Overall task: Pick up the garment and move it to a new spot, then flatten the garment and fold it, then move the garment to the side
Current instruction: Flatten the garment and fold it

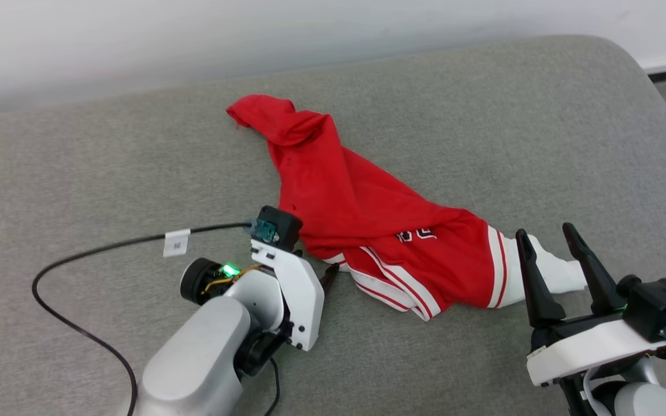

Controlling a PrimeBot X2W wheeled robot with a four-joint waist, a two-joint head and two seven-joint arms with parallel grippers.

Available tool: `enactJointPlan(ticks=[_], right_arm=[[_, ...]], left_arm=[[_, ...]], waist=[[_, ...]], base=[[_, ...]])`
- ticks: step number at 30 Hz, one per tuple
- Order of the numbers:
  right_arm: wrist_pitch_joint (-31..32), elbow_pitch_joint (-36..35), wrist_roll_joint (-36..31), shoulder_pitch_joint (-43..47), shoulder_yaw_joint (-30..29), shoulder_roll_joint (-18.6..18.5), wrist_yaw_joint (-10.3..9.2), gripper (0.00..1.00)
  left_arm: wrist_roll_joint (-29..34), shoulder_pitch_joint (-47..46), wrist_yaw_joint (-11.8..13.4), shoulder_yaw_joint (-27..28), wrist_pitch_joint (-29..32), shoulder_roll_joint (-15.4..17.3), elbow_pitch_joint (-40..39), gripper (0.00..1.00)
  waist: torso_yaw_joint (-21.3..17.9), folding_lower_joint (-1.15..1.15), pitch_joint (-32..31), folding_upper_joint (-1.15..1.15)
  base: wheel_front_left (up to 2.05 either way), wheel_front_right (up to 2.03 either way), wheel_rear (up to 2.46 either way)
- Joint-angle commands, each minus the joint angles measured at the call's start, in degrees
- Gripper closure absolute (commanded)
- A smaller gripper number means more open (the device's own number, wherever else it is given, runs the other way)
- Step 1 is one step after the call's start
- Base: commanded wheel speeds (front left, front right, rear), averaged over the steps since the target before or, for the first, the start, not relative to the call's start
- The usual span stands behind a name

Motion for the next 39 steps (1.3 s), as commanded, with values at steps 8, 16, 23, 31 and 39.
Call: enactJointPlan(ticks=[8,16,23,31,39], right_arm=[[-1.94,2.54,1.68,-2.34,1.48,0.44,-0.02,0.00],[-3.36,4.59,2.99,-3.66,2.89,0.46,-0.02,0.00],[-4.10,6.04,3.74,-3.14,2.31,0.45,-0.02,0.00],[-2.64,4.90,2.56,-1.62,0.57,0.43,-0.02,0.00],[-0.67,2.52,1.46,-0.44,-0.61,0.21,-0.02,0.00]], left_arm=[[0.42,-5.51,-2.09,-1.71,4.59,0.08,4.04,0.55],[0.36,-7.57,-3.63,-5.24,12.83,0.51,10.38,1.00],[0.91,-7.61,-3.61,-5.00,9.55,0.92,9.31,1.00],[2.89,-5.74,-1.91,-4.42,6.51,5.53,-3.55,1.00],[3.08,-0.60,2.12,-2.77,9.06,12.04,-17.23,1.00]], waist=[[-2.37,0.00,3.18,0.00],[-3.06,0.00,4.52,0.00],[-2.37,0.00,3.73,0.00],[2.54,0.00,0.33,0.00],[7.56,0.00,-1.33,0.00]], base=[[0.00,0.00,0.00],[0.00,0.00,0.00],[0.00,0.00,0.00],[0.00,0.00,0.00],[0.00,0.00,0.00]])
